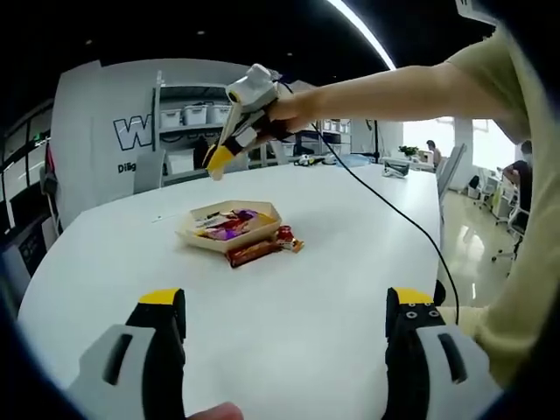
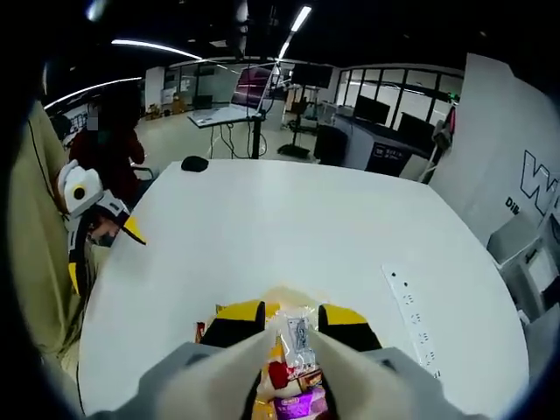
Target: Place the target food into the container with the food tongs after gripping and lifting it, then release it inside without dropping or visibly crushing the food.
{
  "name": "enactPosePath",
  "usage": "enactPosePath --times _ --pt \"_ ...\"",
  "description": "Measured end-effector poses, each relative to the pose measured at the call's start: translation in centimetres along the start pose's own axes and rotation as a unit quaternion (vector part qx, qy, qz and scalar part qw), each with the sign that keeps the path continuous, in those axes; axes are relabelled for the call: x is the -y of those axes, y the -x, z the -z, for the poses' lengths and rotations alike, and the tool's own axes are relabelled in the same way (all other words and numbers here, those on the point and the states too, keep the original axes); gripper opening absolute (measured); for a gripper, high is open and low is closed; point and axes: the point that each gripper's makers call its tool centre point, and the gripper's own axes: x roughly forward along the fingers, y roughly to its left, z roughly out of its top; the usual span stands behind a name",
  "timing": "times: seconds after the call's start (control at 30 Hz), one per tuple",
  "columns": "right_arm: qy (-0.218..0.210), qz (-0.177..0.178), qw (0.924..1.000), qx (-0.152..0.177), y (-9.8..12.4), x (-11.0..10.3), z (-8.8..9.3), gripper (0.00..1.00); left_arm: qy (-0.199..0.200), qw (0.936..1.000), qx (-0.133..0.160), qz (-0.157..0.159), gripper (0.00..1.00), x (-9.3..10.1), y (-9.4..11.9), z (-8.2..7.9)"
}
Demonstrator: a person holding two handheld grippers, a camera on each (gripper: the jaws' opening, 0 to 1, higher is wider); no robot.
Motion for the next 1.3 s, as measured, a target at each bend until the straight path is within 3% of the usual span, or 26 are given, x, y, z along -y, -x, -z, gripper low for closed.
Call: enactPosePath --times 0.53,1.3 --pt "-0.028 0.002 0.9996 -0.008 1.9 -2.4 3.2 0.2 0.015 0.9999 0.003 0.004 0.98 0.3 -0.2 -1.3" --pt "-0.065 0.016 0.9977 0.015 4.6 -5.9 6.9 0.2 0.007 0.9999 0.001 0.011 0.99 0.4 -1.3 -2.5"
